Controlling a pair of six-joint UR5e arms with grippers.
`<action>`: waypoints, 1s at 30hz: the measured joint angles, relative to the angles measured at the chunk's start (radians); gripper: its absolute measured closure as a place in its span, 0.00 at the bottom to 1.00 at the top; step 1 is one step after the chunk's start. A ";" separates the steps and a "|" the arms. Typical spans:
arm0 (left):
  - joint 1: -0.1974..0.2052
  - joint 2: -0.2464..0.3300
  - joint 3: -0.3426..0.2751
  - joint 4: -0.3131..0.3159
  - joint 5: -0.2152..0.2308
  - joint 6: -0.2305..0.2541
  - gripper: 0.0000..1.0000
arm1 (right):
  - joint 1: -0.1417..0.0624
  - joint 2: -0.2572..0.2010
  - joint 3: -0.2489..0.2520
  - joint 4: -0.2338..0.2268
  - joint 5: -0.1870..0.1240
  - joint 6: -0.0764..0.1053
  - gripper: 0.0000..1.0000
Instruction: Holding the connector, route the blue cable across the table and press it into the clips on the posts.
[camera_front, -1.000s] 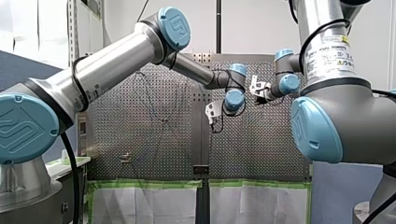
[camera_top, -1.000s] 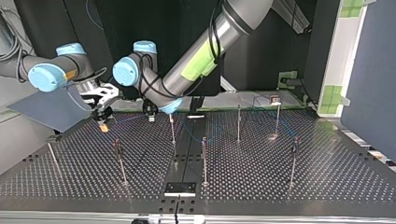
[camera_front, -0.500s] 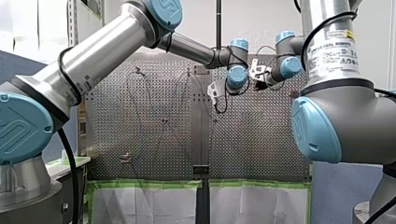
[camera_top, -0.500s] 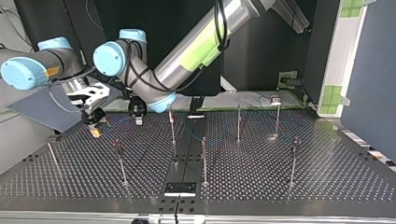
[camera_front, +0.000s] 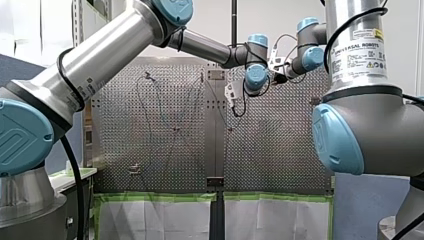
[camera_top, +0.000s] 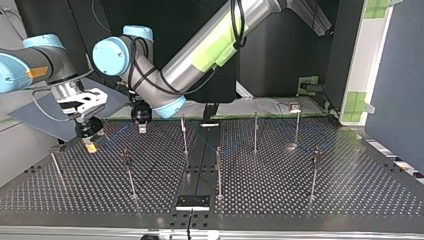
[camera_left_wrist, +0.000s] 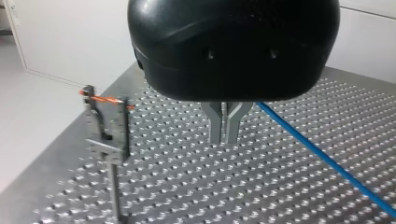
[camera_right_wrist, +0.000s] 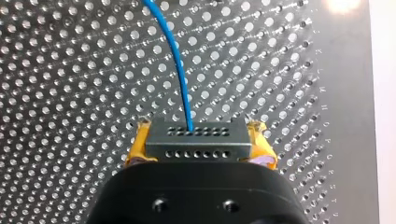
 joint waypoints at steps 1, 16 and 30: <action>0.002 0.002 0.003 0.006 0.005 0.007 1.00 | -0.002 0.000 -0.002 0.000 -0.001 0.002 1.00; 0.065 0.004 0.020 0.077 0.103 0.082 1.00 | -0.043 0.007 -0.062 0.002 -0.042 0.027 1.00; 0.121 0.004 0.019 0.092 0.122 0.086 1.00 | -0.049 0.029 -0.076 0.004 -0.062 0.016 1.00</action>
